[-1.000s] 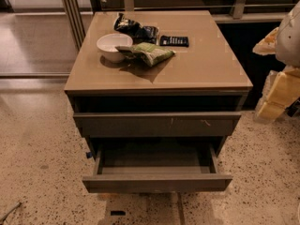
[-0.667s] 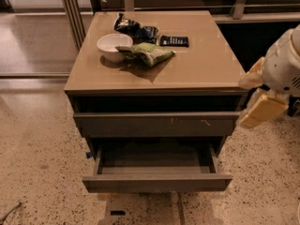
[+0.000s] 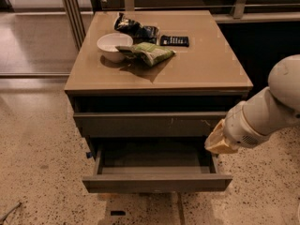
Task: Close middle drawer
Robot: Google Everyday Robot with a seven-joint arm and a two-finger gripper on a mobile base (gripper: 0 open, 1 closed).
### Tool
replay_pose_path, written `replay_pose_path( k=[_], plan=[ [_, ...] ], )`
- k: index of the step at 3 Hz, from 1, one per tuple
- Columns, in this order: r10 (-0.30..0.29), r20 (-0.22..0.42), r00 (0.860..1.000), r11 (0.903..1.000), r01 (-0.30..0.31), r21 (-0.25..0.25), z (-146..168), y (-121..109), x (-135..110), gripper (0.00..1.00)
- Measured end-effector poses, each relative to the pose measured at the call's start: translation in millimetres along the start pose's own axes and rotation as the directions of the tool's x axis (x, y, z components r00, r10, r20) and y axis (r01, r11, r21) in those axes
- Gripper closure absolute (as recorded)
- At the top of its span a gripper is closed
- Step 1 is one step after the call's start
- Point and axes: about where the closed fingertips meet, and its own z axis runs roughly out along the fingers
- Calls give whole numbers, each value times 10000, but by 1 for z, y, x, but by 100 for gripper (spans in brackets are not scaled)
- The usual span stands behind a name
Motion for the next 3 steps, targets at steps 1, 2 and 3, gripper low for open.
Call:
replay_pose_path(
  k=[1,2,3],
  plan=[
    [128,206,9997,9969,-111,-781,46,19,15,100],
    [146,197,9997,9963,-129,-850,49,21,16,100],
    [-417,-139,9990,9957,404,-834,75,35,33,100]
  ],
)
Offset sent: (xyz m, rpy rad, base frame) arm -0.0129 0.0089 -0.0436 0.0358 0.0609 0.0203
